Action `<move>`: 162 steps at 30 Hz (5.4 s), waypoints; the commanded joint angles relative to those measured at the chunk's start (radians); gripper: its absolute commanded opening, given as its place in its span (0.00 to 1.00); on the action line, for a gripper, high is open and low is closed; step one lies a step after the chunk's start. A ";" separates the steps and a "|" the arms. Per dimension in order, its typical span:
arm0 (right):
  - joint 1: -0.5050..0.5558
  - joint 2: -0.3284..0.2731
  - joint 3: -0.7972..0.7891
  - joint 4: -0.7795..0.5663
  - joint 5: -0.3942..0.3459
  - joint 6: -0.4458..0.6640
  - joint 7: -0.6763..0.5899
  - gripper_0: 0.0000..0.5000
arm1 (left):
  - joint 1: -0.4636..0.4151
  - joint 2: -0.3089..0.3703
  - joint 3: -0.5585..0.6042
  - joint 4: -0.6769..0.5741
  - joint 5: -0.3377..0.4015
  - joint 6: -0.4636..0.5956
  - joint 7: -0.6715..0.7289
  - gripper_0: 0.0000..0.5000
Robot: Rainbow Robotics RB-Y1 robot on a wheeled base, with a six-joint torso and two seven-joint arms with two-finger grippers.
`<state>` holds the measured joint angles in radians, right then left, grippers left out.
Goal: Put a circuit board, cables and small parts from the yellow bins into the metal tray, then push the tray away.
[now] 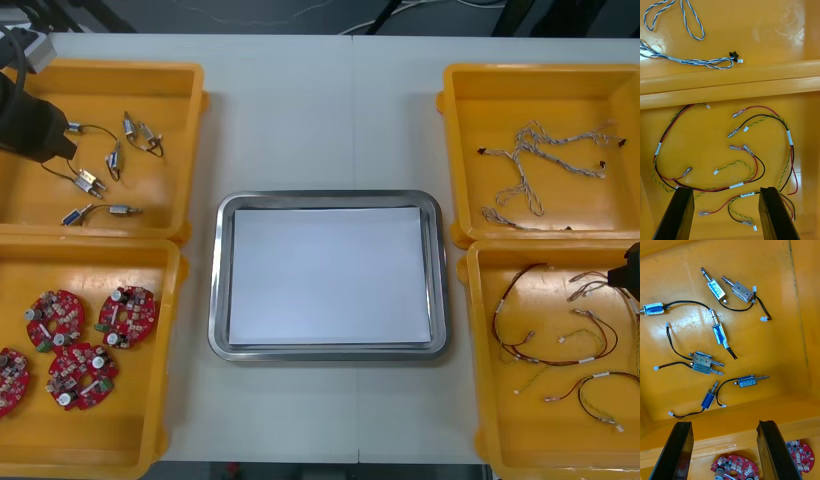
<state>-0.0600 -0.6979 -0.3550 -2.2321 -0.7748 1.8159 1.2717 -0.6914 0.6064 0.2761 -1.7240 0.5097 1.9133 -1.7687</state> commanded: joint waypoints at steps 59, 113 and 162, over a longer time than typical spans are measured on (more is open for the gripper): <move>0.143 0.087 0.005 -0.014 0.157 -0.040 -0.969 1.00 | 0.067 0.268 0.068 -0.034 0.354 0.007 0.032 1.00; 0.200 0.218 0.131 0.233 0.229 -0.280 -1.075 1.00 | 0.836 0.227 0.514 -0.574 0.630 0.007 0.181 1.00; 0.175 0.216 0.148 0.236 0.244 -0.317 -1.066 0.00 | 0.793 0.151 0.322 -0.448 0.489 -0.194 -0.052 1.00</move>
<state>0.1162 -0.4861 -0.2051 -1.9733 -0.5251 1.4647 0.1968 0.1466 0.7683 0.6153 -2.1913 0.9890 1.7322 -1.6770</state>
